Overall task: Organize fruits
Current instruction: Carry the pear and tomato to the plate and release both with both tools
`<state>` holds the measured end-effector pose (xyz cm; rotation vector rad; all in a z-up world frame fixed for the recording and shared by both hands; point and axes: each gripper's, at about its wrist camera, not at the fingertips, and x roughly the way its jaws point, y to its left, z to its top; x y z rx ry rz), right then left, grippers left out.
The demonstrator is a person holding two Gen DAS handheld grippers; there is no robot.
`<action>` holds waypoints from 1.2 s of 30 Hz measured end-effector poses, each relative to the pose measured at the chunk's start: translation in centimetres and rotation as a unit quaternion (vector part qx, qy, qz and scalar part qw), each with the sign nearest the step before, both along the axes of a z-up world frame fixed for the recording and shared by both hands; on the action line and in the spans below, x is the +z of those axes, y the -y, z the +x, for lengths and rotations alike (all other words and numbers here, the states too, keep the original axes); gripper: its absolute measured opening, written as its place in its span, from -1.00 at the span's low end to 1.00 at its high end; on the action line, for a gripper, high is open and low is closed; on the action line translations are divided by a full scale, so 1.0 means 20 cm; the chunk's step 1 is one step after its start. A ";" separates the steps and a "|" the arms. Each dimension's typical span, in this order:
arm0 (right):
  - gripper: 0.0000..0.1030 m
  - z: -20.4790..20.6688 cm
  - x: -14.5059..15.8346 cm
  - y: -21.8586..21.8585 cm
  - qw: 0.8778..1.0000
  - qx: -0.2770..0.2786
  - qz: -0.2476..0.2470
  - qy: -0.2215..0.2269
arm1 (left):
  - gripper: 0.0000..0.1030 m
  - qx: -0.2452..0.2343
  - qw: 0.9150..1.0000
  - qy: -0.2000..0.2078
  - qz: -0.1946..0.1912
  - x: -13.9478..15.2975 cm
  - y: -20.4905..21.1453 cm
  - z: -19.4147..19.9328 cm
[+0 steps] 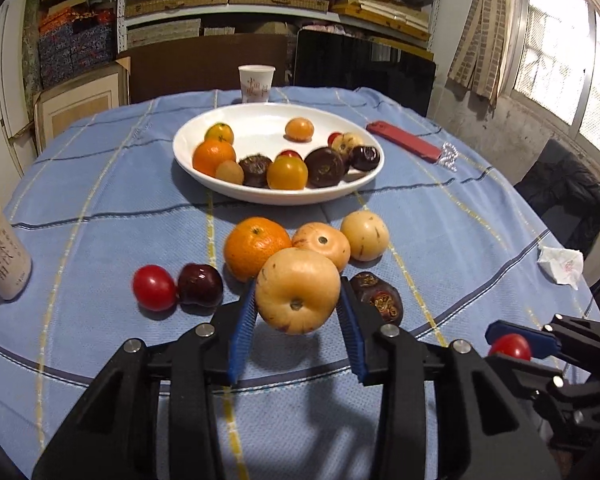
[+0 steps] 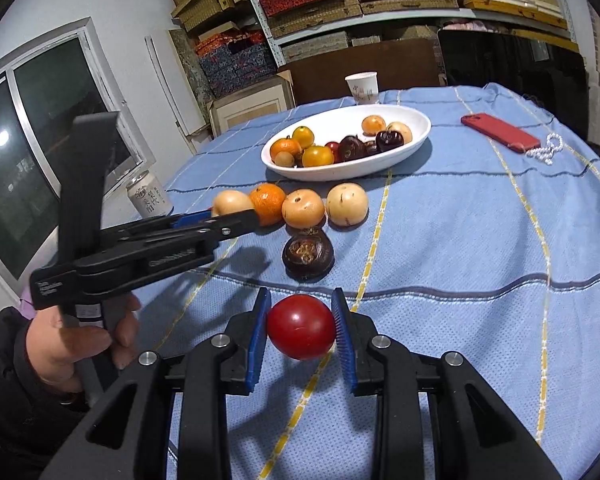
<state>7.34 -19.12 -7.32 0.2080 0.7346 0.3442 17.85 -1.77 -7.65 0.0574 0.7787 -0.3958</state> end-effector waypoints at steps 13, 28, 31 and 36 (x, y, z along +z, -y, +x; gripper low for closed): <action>-0.40 0.04 0.42 0.06 0.990 -0.053 -0.054 0.119 | -0.25 0.014 0.998 0.063 -0.020 0.37 -0.11 -0.05; -0.40 0.83 0.53 0.13 0.988 -0.090 -0.045 0.115 | -0.25 0.033 0.998 0.038 -0.041 0.45 0.04 0.63; -0.40 0.97 0.47 0.11 0.990 -0.087 -0.054 0.102 | -0.25 0.036 0.998 0.021 -0.049 0.38 0.07 0.77; -0.39 1.15 0.32 0.11 0.992 -0.093 -0.055 0.064 | -0.25 0.054 0.998 -0.010 -0.039 0.21 0.09 0.97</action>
